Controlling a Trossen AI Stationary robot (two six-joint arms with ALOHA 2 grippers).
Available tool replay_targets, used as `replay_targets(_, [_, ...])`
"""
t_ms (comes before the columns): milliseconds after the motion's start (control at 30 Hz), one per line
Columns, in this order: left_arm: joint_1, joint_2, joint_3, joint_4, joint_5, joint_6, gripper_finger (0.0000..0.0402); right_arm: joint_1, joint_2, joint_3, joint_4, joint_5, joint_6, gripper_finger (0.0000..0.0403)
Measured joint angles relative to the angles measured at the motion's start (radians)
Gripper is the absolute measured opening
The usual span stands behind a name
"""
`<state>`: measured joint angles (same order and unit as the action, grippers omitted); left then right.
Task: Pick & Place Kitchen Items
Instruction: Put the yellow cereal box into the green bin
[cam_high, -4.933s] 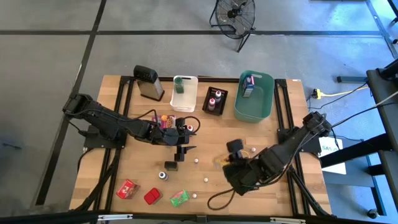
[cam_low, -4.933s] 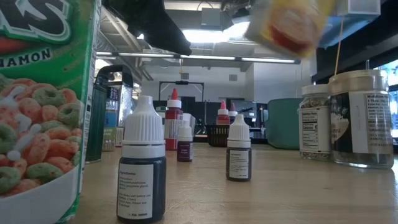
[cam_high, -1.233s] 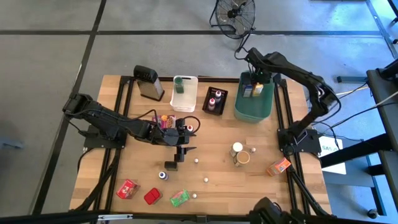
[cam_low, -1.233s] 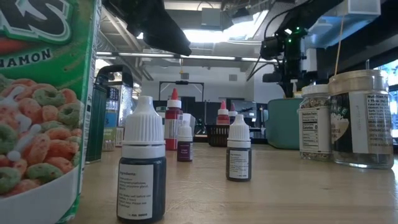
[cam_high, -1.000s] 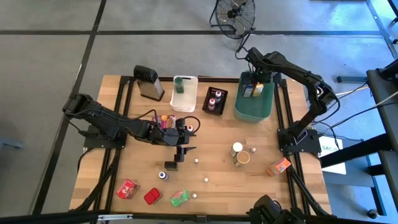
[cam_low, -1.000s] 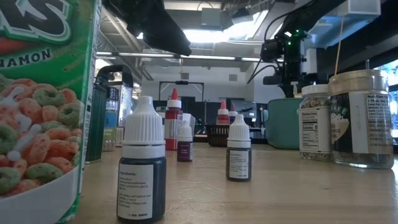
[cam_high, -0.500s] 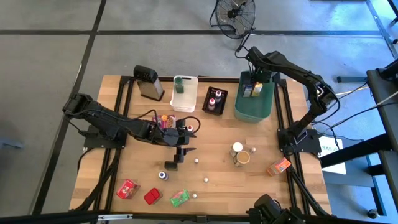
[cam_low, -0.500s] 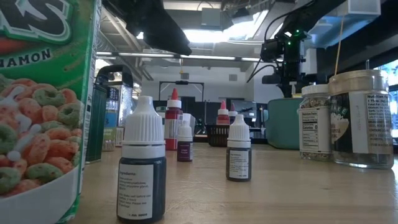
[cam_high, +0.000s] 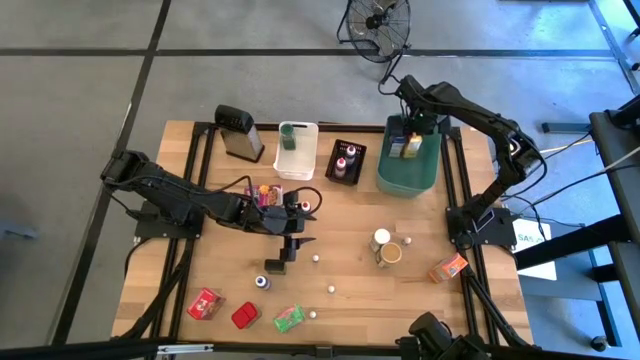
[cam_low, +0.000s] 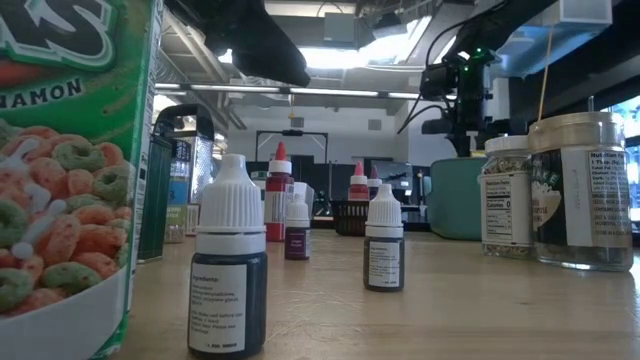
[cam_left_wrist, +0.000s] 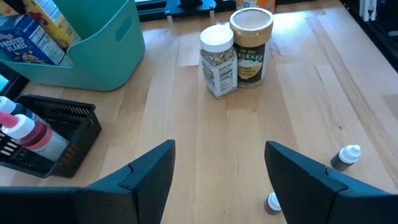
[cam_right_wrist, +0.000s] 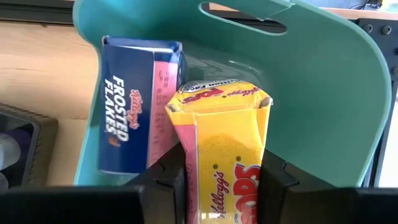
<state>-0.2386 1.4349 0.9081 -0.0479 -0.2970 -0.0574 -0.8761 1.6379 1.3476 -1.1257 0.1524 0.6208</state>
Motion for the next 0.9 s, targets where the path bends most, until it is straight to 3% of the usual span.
replay_targets(900, [0.000,0.000,0.000,-0.001,0.003,0.000,0.0244,0.000,0.000,0.000,0.000,0.000,-0.015,0.0197])
